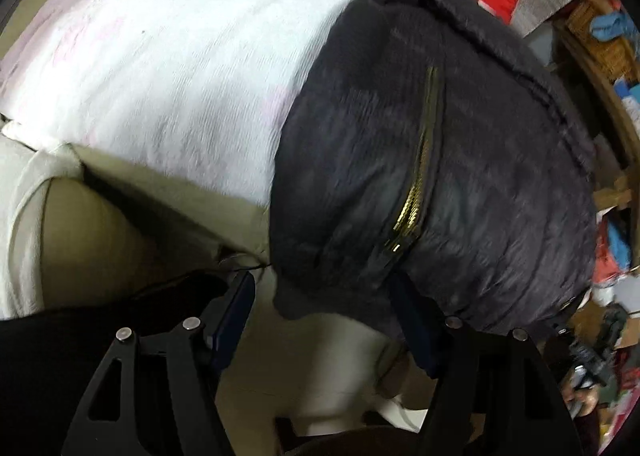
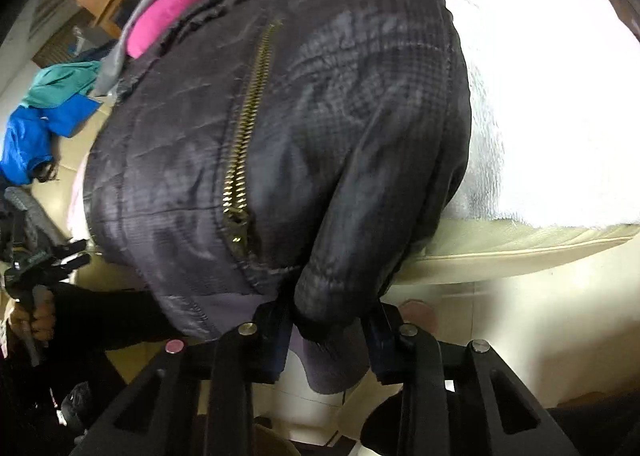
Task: Fold large clothes
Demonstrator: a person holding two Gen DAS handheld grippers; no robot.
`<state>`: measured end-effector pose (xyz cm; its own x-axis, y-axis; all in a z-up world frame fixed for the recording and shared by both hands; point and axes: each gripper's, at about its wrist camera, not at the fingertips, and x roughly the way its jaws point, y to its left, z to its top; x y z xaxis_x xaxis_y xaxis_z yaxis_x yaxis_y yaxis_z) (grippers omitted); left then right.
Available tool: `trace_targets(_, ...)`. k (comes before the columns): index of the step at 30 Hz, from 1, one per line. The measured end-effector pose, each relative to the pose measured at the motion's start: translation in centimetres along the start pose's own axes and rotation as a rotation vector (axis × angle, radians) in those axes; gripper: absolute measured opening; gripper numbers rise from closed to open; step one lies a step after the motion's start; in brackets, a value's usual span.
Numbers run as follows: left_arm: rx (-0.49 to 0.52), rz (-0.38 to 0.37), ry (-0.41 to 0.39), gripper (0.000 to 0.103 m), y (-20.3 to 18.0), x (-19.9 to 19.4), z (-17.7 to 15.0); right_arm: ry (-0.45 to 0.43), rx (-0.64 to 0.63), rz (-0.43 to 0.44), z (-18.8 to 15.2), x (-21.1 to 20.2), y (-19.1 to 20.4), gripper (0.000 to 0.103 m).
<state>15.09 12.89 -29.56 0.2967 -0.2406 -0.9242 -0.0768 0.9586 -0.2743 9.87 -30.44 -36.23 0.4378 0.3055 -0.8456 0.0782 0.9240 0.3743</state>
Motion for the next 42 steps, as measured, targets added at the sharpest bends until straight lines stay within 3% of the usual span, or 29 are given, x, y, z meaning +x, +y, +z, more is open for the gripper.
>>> trace_targets(5,-0.007,0.078,0.026,0.072,0.1,1.3,0.1,0.034,0.041,-0.022,0.2,1.6,-0.5,0.038)
trace_targets(9,0.014,0.11,0.083,0.074,0.0,3.8,-0.1,0.038,0.058,-0.063,0.9,3.5,-1.4,0.061)
trace_targets(12,0.042,0.125,0.107,0.074,-0.6,5.2,-0.6,0.031,0.038,-0.094,1.3,4.5,-1.5,0.069)
trace_targets(14,0.048,0.121,0.124,0.074,-0.6,6.1,-0.6,0.023,0.023,-0.092,1.5,4.9,-1.5,0.07)
trace_targets(16,0.05,0.097,0.126,0.074,-0.3,6.2,-0.8,0.016,0.001,-0.054,1.6,4.9,-1.3,0.062)
trace_targets(18,0.068,0.067,0.102,0.056,-1.6,6.6,-0.4,0.011,-0.026,-0.045,1.2,4.5,-0.6,0.039)
trace_targets(20,0.092,0.052,0.082,0.045,-2.0,6.0,-0.7,0.005,-0.056,-0.041,0.9,3.9,0.2,0.028)
trace_targets(21,0.092,0.053,0.077,0.028,-1.8,5.8,-0.8,-0.002,-0.068,-0.034,0.8,3.4,0.5,0.025)
trace_targets(24,0.049,0.003,0.068,0.014,-0.6,4.7,-0.7,-0.044,-0.111,-0.003,0.5,1.0,1.6,0.021)
trace_targets(29,0.115,-0.084,0.034,0.011,-1.0,2.3,-1.4,-0.128,-0.2,0.068,0.6,-3.9,4.4,0.017)
trace_targets(34,0.095,-0.201,0.004,0.009,-1.6,0.0,-0.9,-0.256,-0.237,0.155,2.5,-8.1,6.7,0.016)
trace_targets(42,0.077,-0.368,-0.135,0.008,-2.2,-7.2,4.7,-0.448,-0.172,0.264,7.5,-11.8,9.3,0.015)
